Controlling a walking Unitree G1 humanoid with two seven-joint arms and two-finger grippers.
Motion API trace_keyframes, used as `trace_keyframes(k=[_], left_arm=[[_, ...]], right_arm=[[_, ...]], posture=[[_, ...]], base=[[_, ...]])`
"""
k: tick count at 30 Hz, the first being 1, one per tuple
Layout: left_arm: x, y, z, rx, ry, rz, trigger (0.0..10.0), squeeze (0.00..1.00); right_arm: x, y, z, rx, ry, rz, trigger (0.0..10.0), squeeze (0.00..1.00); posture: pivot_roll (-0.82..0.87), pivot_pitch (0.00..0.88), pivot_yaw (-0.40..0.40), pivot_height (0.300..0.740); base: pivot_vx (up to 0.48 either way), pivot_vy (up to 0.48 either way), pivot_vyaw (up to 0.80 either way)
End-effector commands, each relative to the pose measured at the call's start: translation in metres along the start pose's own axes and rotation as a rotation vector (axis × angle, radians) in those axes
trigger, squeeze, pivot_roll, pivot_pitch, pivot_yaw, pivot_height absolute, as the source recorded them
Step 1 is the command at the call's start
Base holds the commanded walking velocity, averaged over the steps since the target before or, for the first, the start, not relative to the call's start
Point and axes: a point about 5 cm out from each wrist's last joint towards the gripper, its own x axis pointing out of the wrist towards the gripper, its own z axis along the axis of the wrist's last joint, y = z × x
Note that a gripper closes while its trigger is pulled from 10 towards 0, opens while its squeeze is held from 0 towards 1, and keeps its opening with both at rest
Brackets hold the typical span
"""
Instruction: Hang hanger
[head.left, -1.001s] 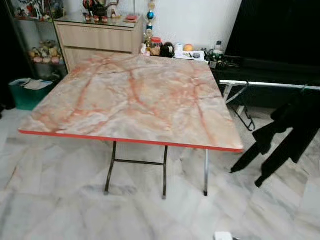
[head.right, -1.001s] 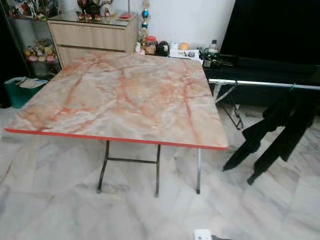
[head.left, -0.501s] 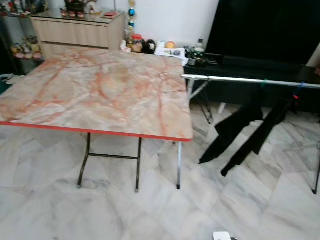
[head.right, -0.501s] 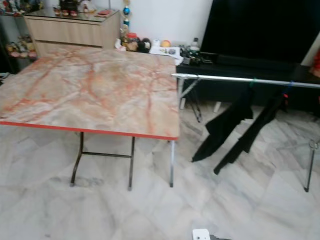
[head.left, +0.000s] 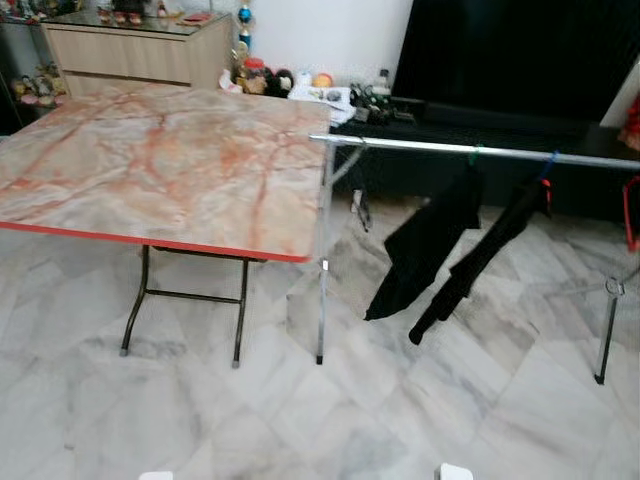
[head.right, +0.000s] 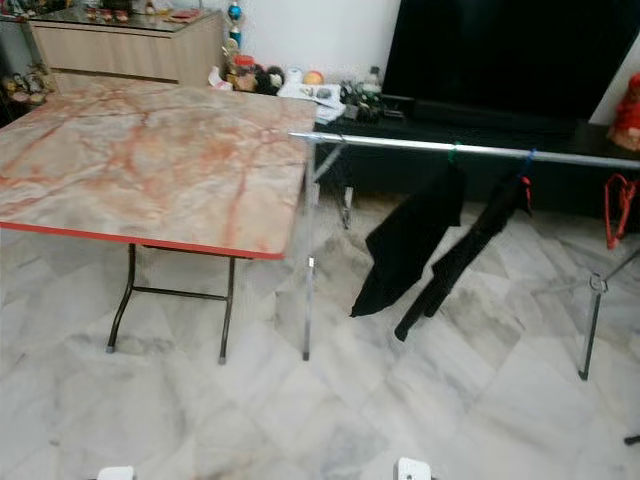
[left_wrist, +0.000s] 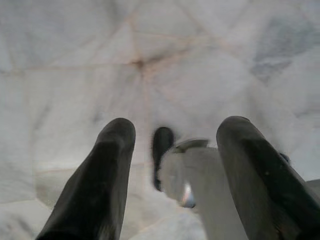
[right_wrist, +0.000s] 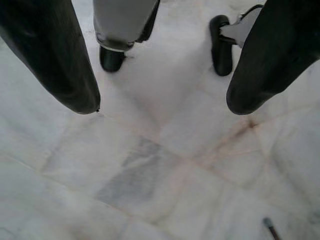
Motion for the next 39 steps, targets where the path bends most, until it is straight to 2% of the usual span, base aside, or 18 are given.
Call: trace_keyframes(k=[1,4,27,39], left_arm=[[0.000,-0.006,-0.005,-0.006,0.010,-0.018,10.0,0.00],[0.000,-0.006,-0.005,0.000,0.013,-0.015,10.0,0.00],[-0.002,0.004,-0.007,-0.028,0.018,-0.018,10.0,0.00],[-0.003,0.003,-0.007,-0.023,0.022,-0.034,10.0,0.00]], right_arm=[[-0.001,-0.006,0.001,0.012,-0.010,-0.015,10.0,0.00],[-0.001,-0.006,0.001,0.013,-0.011,-0.014,10.0,0.00],[-0.001,-0.006,0.001,0.016,-0.010,-0.015,10.0,0.00],[-0.001,-0.007,0.001,0.019,-0.013,-0.020,10.0,0.00]], posture=[[0.22,0.000,-0.032,0.740],[0.22,0.000,-0.033,0.740],[0.22,0.000,-0.034,0.740],[0.21,0.000,-0.032,0.740]], base=[[0.000,-0.480,0.00],[0.000,-0.412,0.00],[0.000,0.000,0.00],[0.312,0.000,0.00]])
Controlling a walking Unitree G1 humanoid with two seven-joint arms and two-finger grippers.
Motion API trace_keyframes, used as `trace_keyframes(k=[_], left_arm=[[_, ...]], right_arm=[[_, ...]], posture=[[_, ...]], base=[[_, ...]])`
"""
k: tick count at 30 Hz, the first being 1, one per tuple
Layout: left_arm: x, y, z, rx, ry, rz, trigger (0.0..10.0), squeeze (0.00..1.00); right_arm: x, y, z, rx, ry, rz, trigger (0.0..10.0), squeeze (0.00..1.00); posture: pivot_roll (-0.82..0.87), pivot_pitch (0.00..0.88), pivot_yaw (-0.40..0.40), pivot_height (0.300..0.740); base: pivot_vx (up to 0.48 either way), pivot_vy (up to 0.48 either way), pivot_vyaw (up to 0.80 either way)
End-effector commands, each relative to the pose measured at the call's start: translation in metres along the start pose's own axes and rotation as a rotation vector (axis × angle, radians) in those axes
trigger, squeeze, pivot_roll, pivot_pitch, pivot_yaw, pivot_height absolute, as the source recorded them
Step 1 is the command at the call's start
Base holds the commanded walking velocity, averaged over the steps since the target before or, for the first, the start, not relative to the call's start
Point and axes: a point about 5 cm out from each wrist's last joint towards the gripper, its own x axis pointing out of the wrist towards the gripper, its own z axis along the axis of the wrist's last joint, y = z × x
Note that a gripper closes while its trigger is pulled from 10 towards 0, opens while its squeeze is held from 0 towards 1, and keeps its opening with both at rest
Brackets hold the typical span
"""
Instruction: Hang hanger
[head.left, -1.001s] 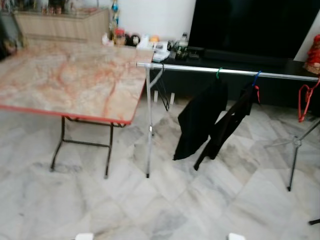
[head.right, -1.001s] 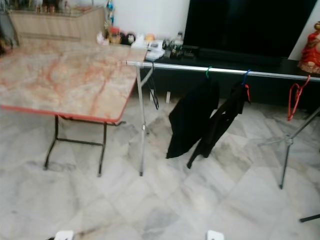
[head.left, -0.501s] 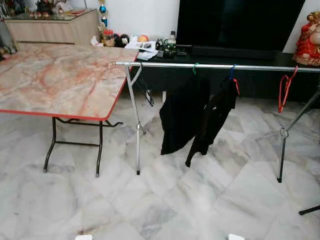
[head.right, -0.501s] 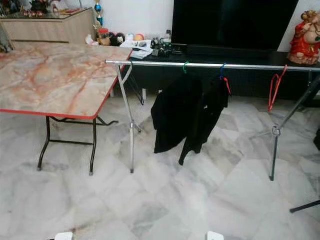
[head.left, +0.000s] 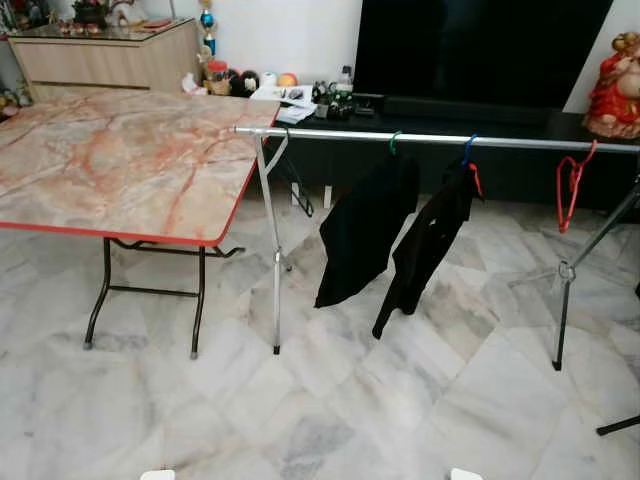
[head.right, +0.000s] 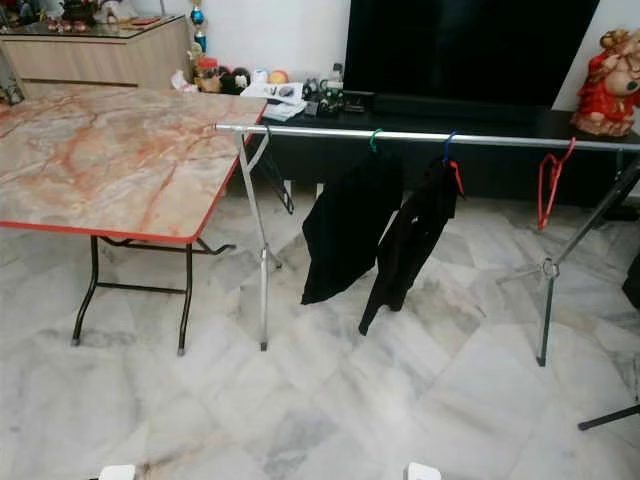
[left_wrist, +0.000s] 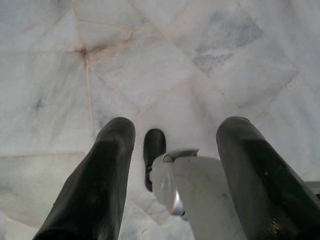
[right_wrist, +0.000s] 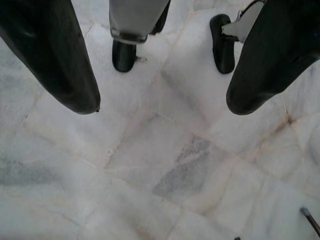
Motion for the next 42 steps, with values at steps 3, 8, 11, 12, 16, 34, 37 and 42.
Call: trace_keyframes(k=[3,8,11,12,16,34,37,42], left_arm=[[-0.0012,0.0004,-0.0062,-0.007,0.026,0.000,10.0,0.00],[-0.0023,0.0024,-0.0093,-0.007,0.038,0.004,10.0,0.00],[-0.0025,0.0032,-0.0093,-0.009,0.038,0.005,10.0,0.00],[-0.0027,0.0038,-0.0094,-0.010,0.039,0.006,10.0,0.00],[-0.0032,0.0056,-0.0101,-0.008,0.043,0.007,10.0,0.00],[-0.0044,0.0091,-0.0119,0.006,0.055,0.008,10.0,0.00],[-0.0045,0.0093,-0.0122,0.008,0.057,0.008,10.0,0.00],[-0.0047,0.0090,-0.0128,0.007,0.057,0.007,10.0,0.00]], right_arm=[[0.0006,-0.0005,0.0052,0.002,-0.019,-0.003,10.0,0.00],[0.0006,-0.0002,0.0055,-0.001,-0.021,0.000,10.0,0.00],[0.0007,-0.0003,0.0062,-0.010,-0.020,0.001,10.0,0.00],[0.0007,-0.0003,0.0064,-0.012,-0.020,0.001,10.0,0.00],[0.0007,-0.0001,0.0061,-0.006,-0.021,-0.001,10.0,0.00],[0.0008,0.0015,0.0042,0.004,-0.020,-0.002,10.0,0.00],[0.0007,0.0008,0.0046,0.002,-0.022,-0.003,10.0,0.00],[0.0005,-0.0003,0.0048,0.001,-0.024,-0.009,10.0,0.00]], posture=[[0.21,0.000,-0.032,0.740],[0.21,0.000,-0.032,0.740],[0.21,0.000,-0.036,0.740],[0.21,0.000,-0.036,0.740],[0.20,0.000,-0.031,0.740],[0.20,0.000,-0.020,0.740],[0.20,0.000,-0.022,0.740],[0.20,0.000,-0.025,0.740]], base=[[0.402,0.000,0.00],[0.411,0.000,0.00],[0.415,0.000,0.00],[0.416,0.000,0.00],[0.418,0.000,0.00],[0.418,0.000,0.00],[0.416,0.000,0.00],[0.412,0.000,0.00]])
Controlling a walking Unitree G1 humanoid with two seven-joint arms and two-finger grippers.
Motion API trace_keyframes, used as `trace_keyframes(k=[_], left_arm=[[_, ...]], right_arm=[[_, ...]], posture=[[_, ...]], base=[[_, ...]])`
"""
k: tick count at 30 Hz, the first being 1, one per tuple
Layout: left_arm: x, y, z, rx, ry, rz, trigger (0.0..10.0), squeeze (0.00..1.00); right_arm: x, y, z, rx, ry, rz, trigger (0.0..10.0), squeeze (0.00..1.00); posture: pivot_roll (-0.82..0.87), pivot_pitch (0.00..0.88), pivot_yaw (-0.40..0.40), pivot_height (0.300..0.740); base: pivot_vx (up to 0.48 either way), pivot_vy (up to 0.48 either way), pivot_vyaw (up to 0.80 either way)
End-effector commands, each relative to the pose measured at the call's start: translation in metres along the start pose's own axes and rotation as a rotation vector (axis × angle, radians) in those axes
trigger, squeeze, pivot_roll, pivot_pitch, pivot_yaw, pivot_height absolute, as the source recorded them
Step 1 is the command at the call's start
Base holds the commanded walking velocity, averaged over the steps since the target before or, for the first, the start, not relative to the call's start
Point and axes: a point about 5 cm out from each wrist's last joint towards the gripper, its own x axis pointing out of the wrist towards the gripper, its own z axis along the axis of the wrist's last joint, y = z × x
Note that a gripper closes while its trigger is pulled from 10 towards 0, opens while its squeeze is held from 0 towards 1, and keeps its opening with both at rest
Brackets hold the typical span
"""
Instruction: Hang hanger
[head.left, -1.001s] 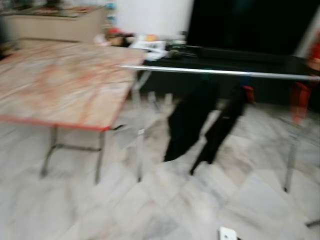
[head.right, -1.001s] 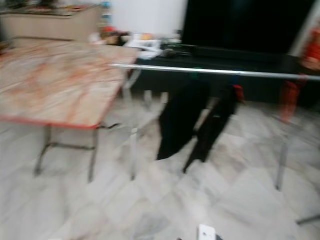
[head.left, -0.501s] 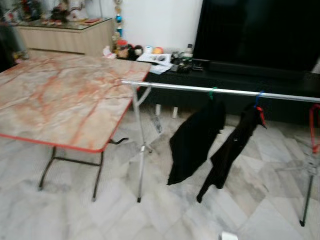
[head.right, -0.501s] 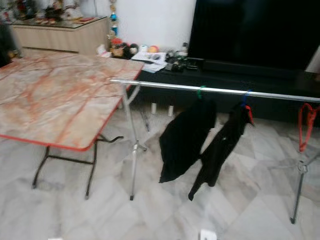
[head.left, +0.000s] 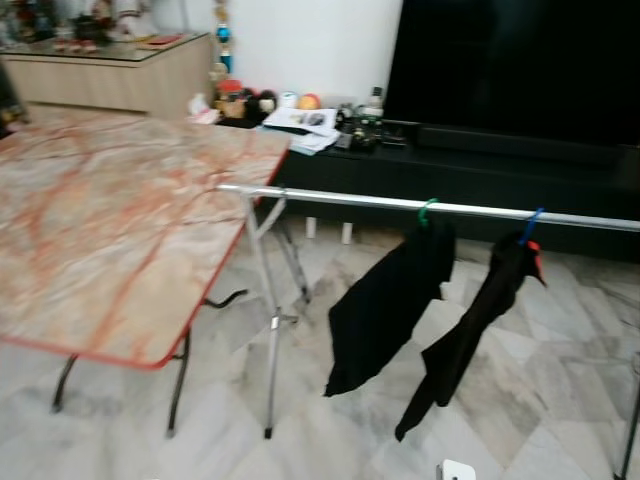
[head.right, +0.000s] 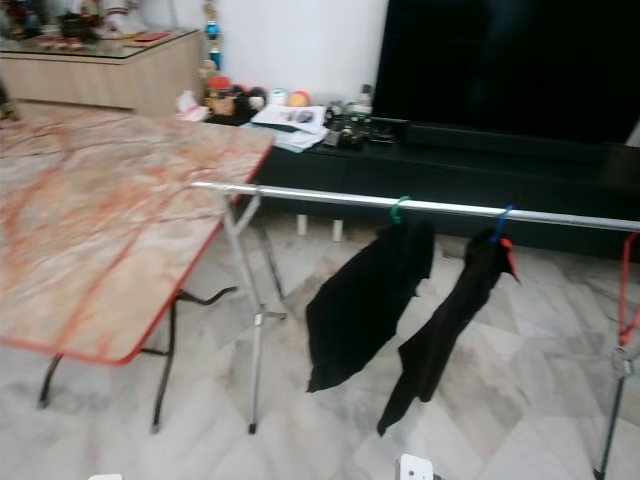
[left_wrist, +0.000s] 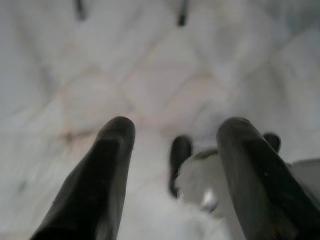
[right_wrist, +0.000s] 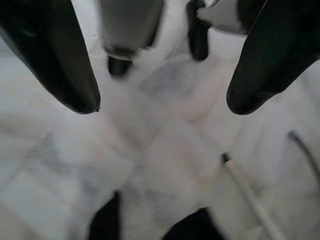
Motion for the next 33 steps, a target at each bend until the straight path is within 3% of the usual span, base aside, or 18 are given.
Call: trace_keyframes(k=[1,10,14,18,33], left_arm=[[0.000,-0.005,-0.005,0.004,0.021,-0.017,10.0,0.00],[0.000,-0.007,-0.009,0.027,0.040,-0.012,10.0,0.00],[0.000,-0.008,-0.010,0.026,0.040,-0.014,10.0,0.00],[0.000,-0.009,-0.011,0.032,0.043,-0.018,10.0,0.00],[0.000,-0.014,-0.012,0.091,0.050,-0.046,10.0,0.00]], right_arm=[[-0.001,-0.005,0.003,0.001,-0.012,-0.020,10.0,0.00],[-0.001,-0.007,0.001,0.029,-0.025,-0.052,10.0,0.00],[-0.002,-0.008,0.002,0.035,-0.047,-0.071,10.0,0.00],[0.004,0.008,0.058,0.031,-0.265,-0.058,10.0,0.00],[-0.003,-0.009,0.085,0.075,-0.425,-0.184,10.0,0.00]], posture=[[0.20,0.000,-0.025,0.740],[0.20,0.000,-0.022,0.740],[0.20,0.000,-0.022,0.740],[0.19,0.000,-0.026,0.740],[0.18,0.000,-0.029,0.740]], base=[[0.412,0.000,0.00],[0.372,0.000,0.00],[0.000,0.000,0.00],[0.000,0.000,0.00],[0.000,0.000,0.00]])
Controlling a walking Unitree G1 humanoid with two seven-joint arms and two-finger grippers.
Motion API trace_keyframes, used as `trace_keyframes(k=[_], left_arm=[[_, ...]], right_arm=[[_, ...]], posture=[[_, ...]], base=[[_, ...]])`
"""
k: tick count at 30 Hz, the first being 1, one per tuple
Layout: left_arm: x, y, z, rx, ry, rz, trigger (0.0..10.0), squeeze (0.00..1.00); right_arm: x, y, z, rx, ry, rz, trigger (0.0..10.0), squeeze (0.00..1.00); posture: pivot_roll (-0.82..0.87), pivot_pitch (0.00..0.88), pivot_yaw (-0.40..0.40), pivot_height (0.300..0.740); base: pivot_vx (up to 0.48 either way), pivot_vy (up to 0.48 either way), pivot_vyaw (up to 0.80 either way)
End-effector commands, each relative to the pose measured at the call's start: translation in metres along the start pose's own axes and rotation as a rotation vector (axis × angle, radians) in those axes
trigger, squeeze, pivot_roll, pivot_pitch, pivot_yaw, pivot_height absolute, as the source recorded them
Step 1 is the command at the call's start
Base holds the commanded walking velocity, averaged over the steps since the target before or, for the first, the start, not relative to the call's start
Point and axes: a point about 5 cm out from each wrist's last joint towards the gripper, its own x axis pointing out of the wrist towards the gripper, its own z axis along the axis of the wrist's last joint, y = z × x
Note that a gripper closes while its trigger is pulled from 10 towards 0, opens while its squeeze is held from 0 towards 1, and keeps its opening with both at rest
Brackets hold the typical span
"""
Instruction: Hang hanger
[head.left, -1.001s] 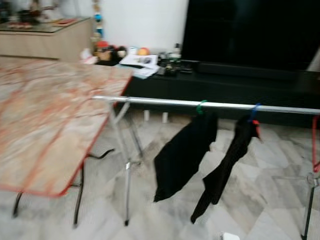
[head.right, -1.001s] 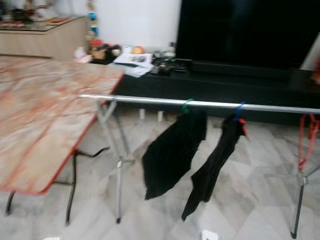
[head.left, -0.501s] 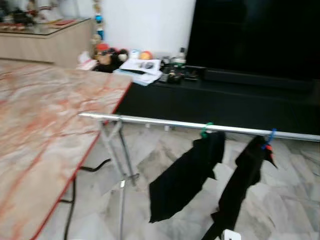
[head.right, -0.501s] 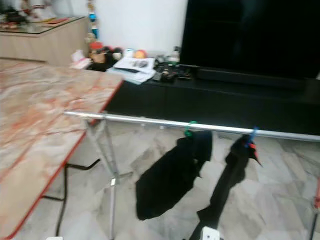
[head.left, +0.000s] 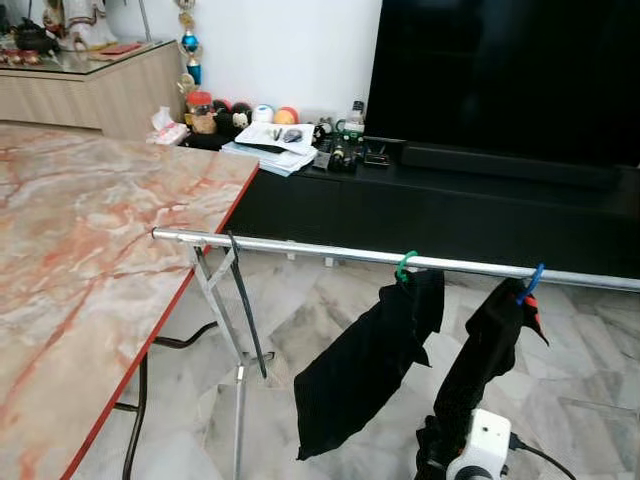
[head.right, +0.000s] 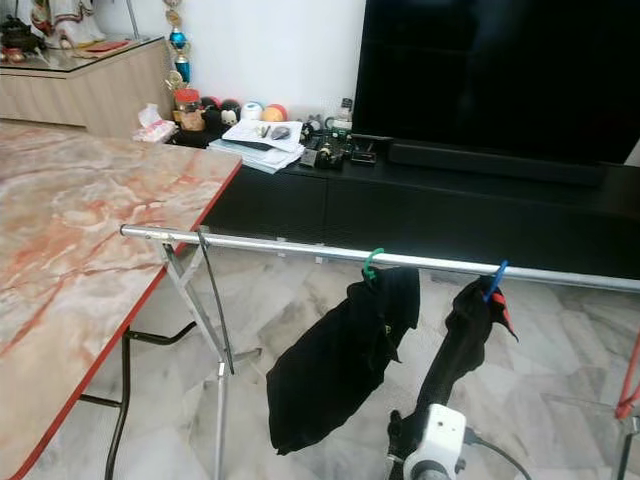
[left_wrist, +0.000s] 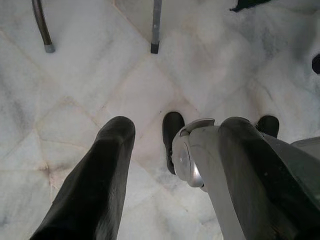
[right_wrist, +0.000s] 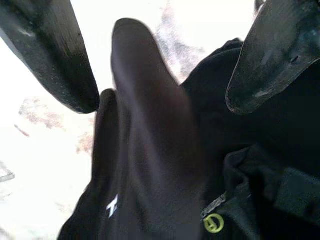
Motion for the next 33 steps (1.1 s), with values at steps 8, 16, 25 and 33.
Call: trace_keyframes(k=[8,16,25,33], left_arm=[[-0.001,0.007,-0.001,0.010,0.017,0.018,10.0,0.00],[-0.003,0.016,0.002,0.007,0.018,0.036,10.0,0.00],[-0.004,0.015,-0.006,0.018,0.034,0.034,10.0,0.00],[-0.004,0.014,-0.005,0.025,0.032,0.030,10.0,0.00]], right_arm=[[0.011,0.002,0.025,0.010,-0.025,-0.013,5.8,0.00],[0.015,0.018,0.033,-0.018,-0.011,0.060,0.0,0.00],[0.013,0.019,0.028,-0.030,-0.003,0.068,0.0,0.00],[0.012,0.017,0.025,-0.035,0.006,0.062,0.0,0.00]], posture=[[0.19,0.000,-0.025,0.740],[0.21,0.000,-0.028,0.740],[0.21,0.000,-0.025,0.740],[0.21,0.000,-0.024,0.740]], base=[[0.000,0.000,0.00],[0.000,0.000,0.00],[0.000,0.000,0.00],[0.000,0.000,0.00]])
